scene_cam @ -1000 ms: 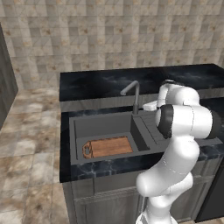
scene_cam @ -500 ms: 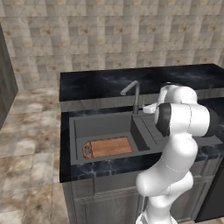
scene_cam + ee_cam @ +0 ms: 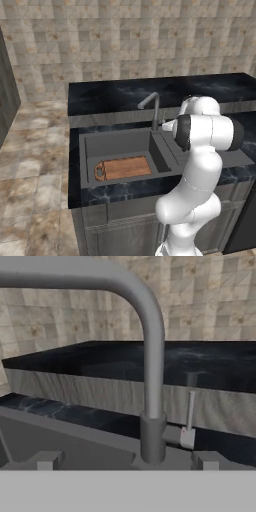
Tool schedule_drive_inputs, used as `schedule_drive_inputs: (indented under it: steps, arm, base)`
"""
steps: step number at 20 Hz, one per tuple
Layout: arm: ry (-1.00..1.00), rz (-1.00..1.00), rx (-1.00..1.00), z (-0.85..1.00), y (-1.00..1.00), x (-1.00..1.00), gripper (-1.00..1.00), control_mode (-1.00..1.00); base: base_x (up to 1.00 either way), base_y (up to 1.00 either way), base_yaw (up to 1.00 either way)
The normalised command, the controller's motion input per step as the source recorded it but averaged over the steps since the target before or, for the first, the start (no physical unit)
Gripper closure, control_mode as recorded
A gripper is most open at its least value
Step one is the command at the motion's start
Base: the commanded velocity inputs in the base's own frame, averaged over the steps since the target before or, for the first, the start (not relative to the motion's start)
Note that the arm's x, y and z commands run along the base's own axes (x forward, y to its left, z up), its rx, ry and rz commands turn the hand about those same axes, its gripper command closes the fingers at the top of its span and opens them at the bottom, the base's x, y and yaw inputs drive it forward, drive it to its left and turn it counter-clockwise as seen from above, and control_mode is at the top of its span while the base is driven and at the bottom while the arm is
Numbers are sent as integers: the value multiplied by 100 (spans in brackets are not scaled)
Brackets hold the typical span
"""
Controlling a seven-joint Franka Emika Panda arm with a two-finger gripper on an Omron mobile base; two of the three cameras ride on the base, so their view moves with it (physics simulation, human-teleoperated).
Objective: Turn on the sink faucet with hot water and rinse the cutting board for ten seconds, then turn off the faucet. Push the cutting board to reach the water if necessary.
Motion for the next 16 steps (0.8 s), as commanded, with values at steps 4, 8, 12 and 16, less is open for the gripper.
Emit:
schedule_drive_inputs:
  steps: [4,8,12,16]
  arm:
    - [0,0,0,-19,-1,16,-100,-100]
    - [0,0,0,-12,0,41,-100,-100]
    - [0,0,0,-3,-9,46,-100,-100]
    - [-1,-2,1,0,-28,20,-100,-100]
  base:
    - [0,0,0]
    - [0,0,0]
    - [0,0,0]
    - [0,0,0]
